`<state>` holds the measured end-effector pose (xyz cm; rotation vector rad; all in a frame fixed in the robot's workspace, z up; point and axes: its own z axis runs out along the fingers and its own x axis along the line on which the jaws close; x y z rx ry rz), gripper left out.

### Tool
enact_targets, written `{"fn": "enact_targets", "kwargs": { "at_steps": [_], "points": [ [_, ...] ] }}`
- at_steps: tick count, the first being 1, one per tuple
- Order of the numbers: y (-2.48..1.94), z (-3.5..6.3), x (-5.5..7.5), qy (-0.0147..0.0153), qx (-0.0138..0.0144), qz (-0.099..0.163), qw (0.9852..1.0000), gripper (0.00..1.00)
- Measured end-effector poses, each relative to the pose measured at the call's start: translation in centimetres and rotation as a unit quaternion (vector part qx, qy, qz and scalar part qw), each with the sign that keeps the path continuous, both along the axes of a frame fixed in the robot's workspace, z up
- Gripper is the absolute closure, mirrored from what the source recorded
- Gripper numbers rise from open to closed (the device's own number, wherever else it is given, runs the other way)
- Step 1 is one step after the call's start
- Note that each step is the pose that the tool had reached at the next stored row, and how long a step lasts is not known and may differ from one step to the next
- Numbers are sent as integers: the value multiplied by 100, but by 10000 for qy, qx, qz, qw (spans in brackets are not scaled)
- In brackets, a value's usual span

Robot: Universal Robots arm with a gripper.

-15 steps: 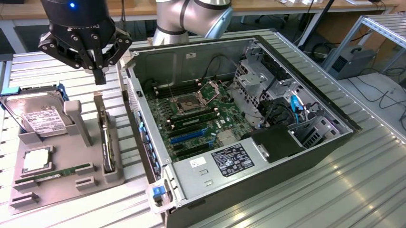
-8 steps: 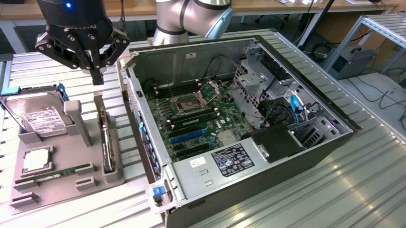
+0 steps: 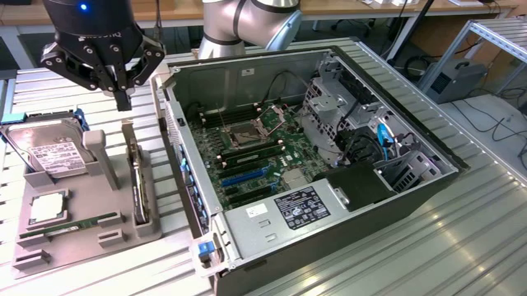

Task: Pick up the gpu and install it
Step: 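Reach for the gpu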

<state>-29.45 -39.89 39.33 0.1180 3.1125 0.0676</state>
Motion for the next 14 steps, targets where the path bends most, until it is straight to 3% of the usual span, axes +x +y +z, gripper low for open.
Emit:
{"fn": "enact_targets", "kwargs": {
  "at_steps": [14],
  "points": [
    [0,0,-60,0,0,0,10000,89]
  ]
}}
